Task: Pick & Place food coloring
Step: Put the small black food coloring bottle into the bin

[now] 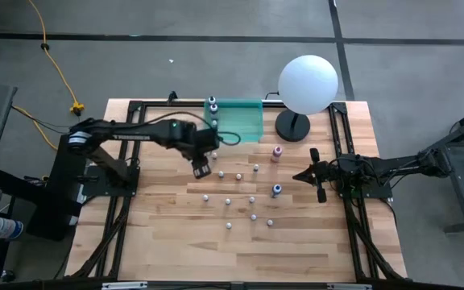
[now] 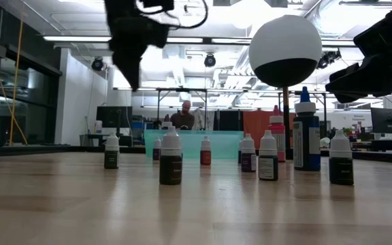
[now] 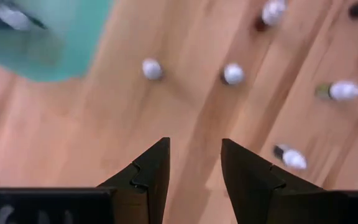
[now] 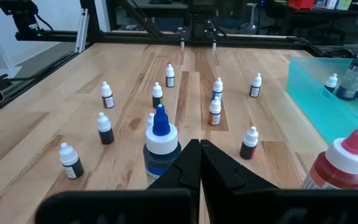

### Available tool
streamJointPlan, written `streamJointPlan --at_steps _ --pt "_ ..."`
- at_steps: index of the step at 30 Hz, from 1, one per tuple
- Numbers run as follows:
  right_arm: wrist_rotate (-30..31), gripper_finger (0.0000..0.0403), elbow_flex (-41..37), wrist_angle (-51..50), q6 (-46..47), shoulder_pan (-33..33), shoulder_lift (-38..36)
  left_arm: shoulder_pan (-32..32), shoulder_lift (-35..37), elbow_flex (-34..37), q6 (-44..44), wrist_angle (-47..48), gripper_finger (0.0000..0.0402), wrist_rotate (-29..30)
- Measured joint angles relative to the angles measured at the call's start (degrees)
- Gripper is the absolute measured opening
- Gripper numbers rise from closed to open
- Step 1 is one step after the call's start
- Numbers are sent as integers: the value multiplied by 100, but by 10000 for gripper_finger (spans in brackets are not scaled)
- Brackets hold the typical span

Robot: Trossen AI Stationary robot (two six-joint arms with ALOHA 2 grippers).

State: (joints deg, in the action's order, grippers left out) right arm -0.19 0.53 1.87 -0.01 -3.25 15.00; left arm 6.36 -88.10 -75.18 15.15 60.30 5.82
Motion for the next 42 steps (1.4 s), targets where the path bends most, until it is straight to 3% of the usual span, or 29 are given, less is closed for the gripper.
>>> streamJointPlan --at_steps 9,13,22,29,35,42 --pt "0 0 -1 3 2 -1 0 -231 -36 909 47 -766 136 -128" --pt "0 0 -1 4 0 -2 0 -228 -127 987 -42 -1164 136 -59" --pt "0 0 0 5 2 -1 0 200 -1052 -234 -24 -326 136 69" --pt "-2 0 0 -4 2 -2 4 503 -1785 -1255 495 338 136 69" --pt "-4 0 0 -13 2 -2 2 646 -2127 -1434 690 285 136 -293" --pt "-7 0 -1 -20 1 -2 0 700 -2462 -1436 766 173 136 -246"
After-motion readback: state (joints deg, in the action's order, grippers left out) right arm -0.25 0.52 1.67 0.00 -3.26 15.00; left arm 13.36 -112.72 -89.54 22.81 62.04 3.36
